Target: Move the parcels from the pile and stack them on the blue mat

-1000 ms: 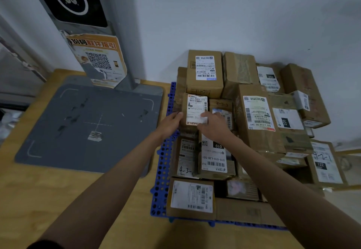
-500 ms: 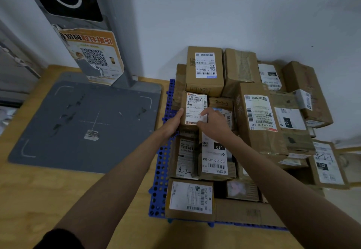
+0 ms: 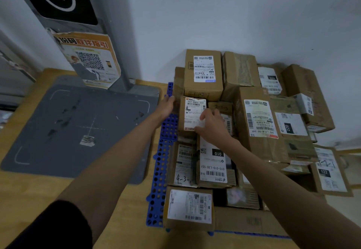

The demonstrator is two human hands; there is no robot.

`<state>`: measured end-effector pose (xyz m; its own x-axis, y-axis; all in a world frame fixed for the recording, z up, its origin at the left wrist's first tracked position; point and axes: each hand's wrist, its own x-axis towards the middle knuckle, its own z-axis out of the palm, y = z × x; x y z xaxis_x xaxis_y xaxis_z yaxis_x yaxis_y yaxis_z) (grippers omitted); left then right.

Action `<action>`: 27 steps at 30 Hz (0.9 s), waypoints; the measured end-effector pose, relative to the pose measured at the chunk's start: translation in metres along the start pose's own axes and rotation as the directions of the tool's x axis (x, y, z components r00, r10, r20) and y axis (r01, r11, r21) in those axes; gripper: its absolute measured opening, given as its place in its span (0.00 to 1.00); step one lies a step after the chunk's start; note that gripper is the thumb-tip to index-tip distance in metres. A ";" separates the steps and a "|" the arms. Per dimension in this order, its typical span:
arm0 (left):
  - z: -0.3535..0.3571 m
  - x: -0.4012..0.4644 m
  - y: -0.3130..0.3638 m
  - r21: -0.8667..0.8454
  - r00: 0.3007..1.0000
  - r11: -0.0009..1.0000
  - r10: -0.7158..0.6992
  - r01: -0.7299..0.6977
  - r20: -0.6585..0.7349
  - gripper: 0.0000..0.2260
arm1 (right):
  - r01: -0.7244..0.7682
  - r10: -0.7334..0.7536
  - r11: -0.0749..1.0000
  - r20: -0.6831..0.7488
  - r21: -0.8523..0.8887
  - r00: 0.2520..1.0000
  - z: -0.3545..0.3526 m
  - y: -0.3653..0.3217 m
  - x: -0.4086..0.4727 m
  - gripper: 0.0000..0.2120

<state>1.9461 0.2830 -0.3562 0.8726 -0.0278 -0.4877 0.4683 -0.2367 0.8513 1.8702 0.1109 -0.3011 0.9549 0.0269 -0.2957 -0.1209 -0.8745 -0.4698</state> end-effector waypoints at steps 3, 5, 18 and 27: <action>-0.007 0.026 0.010 0.031 1.000 0.999 -0.018 0.018 0.013 0.23 | 0.009 -0.009 1.000 0.002 0.015 1.000 0.001 0.003 0.003 0.18; -0.005 0.039 0.012 0.051 1.000 0.999 -0.001 0.000 0.025 0.24 | 0.005 -0.005 1.000 0.002 0.021 1.000 0.001 0.004 0.006 0.18; 0.011 0.064 0.011 0.075 0.990 0.994 0.087 -0.079 -0.111 0.25 | 0.023 -0.023 0.996 0.000 0.086 1.000 0.002 0.014 0.014 0.19; 0.015 0.061 0.010 0.121 0.983 0.985 0.138 -0.124 -0.121 0.24 | 0.043 -0.045 0.993 0.021 0.111 0.999 0.002 0.013 0.019 0.29</action>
<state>2.0013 0.2640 -0.3805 0.9393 0.0579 -0.3382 0.3365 -0.3476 0.8752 1.8859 0.1006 -0.3142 0.9535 0.0767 -0.2913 -0.1091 -0.8135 -0.5712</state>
